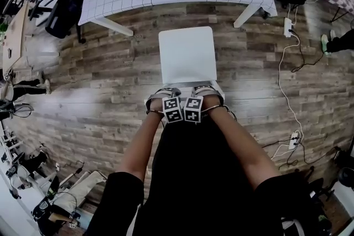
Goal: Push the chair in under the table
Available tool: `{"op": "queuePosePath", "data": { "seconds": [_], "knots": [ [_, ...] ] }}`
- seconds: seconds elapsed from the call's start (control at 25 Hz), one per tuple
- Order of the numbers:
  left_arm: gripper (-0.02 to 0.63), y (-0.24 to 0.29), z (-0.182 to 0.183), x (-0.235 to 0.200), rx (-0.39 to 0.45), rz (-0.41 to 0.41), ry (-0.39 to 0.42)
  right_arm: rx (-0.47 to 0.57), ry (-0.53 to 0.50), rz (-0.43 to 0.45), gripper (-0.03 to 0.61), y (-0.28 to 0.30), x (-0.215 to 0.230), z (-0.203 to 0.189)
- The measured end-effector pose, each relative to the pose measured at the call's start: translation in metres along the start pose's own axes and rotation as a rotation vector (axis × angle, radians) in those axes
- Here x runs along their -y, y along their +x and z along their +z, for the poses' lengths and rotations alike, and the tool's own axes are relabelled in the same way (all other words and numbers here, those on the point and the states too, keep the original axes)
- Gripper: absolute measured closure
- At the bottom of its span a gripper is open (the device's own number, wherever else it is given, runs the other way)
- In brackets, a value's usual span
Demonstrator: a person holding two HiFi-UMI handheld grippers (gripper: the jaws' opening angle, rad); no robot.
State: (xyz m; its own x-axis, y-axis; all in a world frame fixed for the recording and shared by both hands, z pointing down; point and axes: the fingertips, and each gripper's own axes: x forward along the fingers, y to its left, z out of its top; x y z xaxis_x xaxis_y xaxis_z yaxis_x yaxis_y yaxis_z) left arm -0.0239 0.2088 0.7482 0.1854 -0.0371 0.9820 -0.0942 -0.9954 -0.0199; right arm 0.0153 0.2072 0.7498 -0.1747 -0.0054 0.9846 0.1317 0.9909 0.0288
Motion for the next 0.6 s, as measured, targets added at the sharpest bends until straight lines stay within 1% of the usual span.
{"op": "queuePosePath", "data": {
  "seconds": [0.6],
  "knots": [
    [0.532, -0.0024, -0.0005, 0.0017, 0.001, -0.020, -0.024, 0.001, 0.001, -0.003, 0.468, -0.0025, -0.0007, 0.0021]
  ]
}}
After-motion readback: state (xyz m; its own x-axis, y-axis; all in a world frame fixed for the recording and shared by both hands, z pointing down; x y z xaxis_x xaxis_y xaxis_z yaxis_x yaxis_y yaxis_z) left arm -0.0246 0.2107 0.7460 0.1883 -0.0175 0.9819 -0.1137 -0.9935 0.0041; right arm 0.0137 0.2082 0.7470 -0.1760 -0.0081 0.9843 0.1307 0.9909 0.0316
